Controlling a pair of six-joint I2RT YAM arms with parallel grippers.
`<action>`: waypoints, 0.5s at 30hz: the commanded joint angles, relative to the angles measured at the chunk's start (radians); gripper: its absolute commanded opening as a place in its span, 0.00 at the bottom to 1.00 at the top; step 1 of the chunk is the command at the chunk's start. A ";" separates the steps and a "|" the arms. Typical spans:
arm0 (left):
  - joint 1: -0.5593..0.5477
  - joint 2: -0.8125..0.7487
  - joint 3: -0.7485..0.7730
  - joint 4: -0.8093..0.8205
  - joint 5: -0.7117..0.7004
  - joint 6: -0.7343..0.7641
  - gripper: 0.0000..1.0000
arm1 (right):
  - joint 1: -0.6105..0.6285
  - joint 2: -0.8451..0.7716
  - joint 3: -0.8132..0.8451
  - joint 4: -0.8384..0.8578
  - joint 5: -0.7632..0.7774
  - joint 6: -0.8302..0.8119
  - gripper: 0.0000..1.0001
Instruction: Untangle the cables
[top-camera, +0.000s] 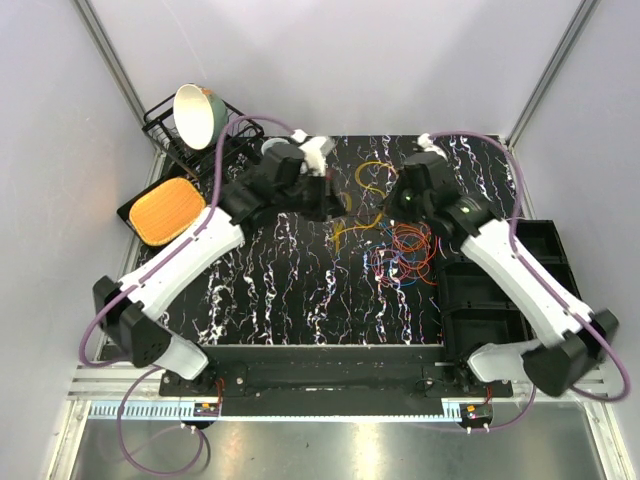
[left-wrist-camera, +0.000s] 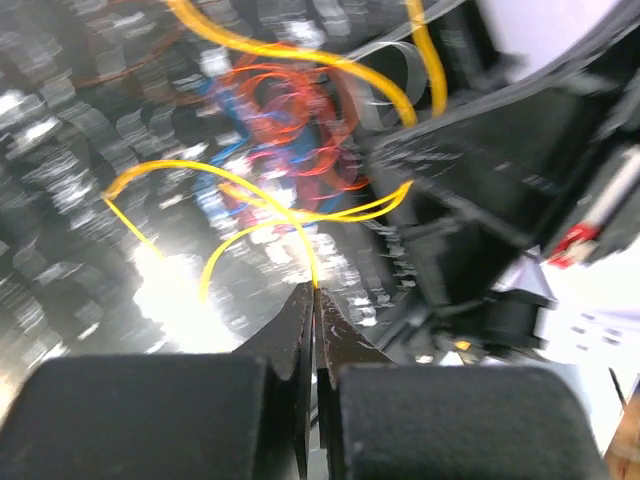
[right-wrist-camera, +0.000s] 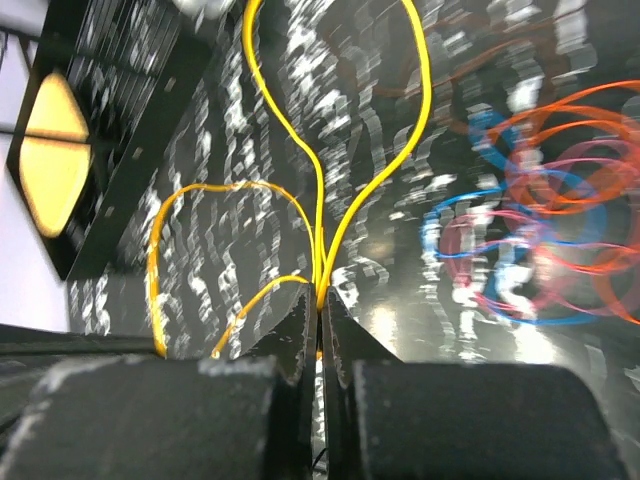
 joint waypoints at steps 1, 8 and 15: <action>-0.104 0.112 0.169 0.047 0.109 0.000 0.00 | 0.001 -0.133 0.048 -0.148 0.244 0.012 0.00; -0.242 0.324 0.394 0.120 0.264 -0.034 0.00 | 0.001 -0.299 0.044 -0.352 0.478 0.090 0.00; -0.383 0.528 0.548 0.305 0.439 -0.103 0.00 | 0.001 -0.434 0.022 -0.533 0.608 0.220 0.00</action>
